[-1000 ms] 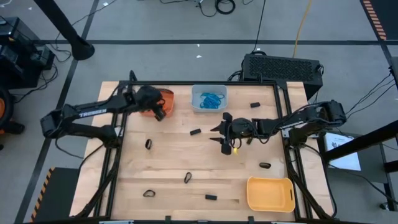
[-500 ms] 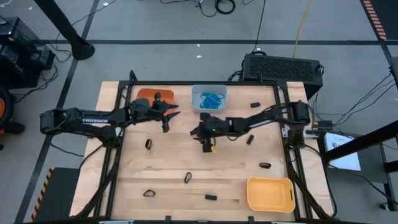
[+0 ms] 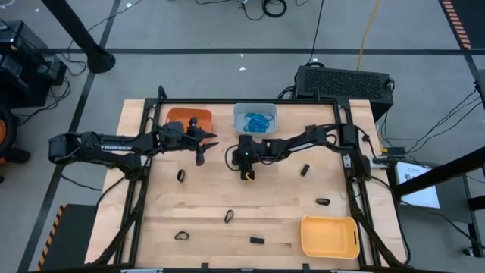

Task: Sort rubber bands into baskets
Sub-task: Put the black rubberband into the yellow bin

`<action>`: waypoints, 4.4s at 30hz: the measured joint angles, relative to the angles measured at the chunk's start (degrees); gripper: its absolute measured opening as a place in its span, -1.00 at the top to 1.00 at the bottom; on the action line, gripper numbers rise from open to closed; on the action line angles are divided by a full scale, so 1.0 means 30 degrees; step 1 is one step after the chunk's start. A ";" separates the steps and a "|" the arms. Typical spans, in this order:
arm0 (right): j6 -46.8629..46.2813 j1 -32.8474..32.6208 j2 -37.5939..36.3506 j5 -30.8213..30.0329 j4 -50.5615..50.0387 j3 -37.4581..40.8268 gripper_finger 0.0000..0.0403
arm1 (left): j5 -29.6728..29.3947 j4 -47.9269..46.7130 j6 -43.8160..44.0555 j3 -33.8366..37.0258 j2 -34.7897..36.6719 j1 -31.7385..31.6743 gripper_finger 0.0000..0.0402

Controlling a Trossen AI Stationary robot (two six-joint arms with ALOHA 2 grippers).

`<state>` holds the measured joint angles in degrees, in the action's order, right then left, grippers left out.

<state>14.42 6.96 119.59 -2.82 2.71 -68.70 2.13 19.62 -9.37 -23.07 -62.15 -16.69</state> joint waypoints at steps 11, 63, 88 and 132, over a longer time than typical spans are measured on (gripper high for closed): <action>-0.1706 0.0449 -0.1404 0.1382 -0.2740 0.0158 0.94 | 0.0241 -0.0253 0.0015 0.0000 0.0000 0.0000 0.31; -3.1019 -1.7238 -0.9726 0.7042 -2.1751 0.0296 0.82 | 0.0467 0.3957 -0.2215 -0.0590 0.0007 -0.0051 0.31; -3.0815 -1.5091 -0.9798 0.3403 -2.6390 0.1019 0.12 | 0.0784 0.3654 -0.1486 -0.0590 0.0007 -0.0022 0.31; -2.6345 -1.1222 -1.4241 0.3085 -1.9494 0.5000 0.99 | 0.0795 0.3117 -0.1508 -0.0583 0.0007 -0.0015 0.31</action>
<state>-64.61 -26.70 76.87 6.43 -55.77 -53.70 4.51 28.97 -13.89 -24.82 -62.13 -16.73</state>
